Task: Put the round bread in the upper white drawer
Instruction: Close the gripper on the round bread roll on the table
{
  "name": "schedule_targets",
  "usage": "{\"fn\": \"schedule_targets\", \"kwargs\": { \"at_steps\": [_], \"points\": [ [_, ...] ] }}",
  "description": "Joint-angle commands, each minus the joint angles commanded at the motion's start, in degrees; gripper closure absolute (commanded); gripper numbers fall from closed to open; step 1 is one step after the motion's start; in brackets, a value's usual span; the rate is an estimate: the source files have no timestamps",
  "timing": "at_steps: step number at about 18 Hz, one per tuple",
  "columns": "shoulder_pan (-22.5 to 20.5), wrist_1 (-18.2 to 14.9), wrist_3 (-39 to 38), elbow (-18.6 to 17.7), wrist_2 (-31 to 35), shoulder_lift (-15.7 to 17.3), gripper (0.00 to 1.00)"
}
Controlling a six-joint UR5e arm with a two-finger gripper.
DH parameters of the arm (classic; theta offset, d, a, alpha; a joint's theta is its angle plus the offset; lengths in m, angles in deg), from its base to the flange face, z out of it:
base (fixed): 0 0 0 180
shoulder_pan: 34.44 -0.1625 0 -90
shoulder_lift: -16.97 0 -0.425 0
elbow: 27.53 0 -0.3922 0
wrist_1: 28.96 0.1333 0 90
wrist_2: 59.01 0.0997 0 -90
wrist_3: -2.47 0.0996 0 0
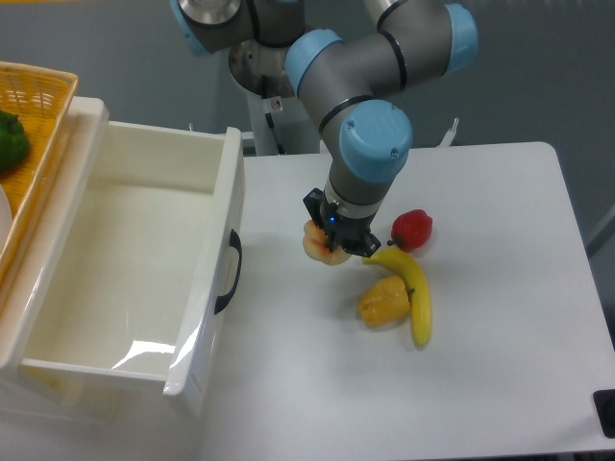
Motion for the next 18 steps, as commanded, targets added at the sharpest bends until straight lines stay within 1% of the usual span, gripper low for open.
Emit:
{"fn": "schedule_targets", "kwargs": {
  "at_steps": [11, 15, 18],
  "points": [
    [0.0, 0.1, -1.8, 1.5, -0.1, 0.0, 0.92],
    [0.3, 0.1, -3.6, 1.8, -2.0, 0.1, 0.92],
    [0.7, 0.1, -6.3, 2.1, -3.9, 1.2, 0.92]
  ]
}}
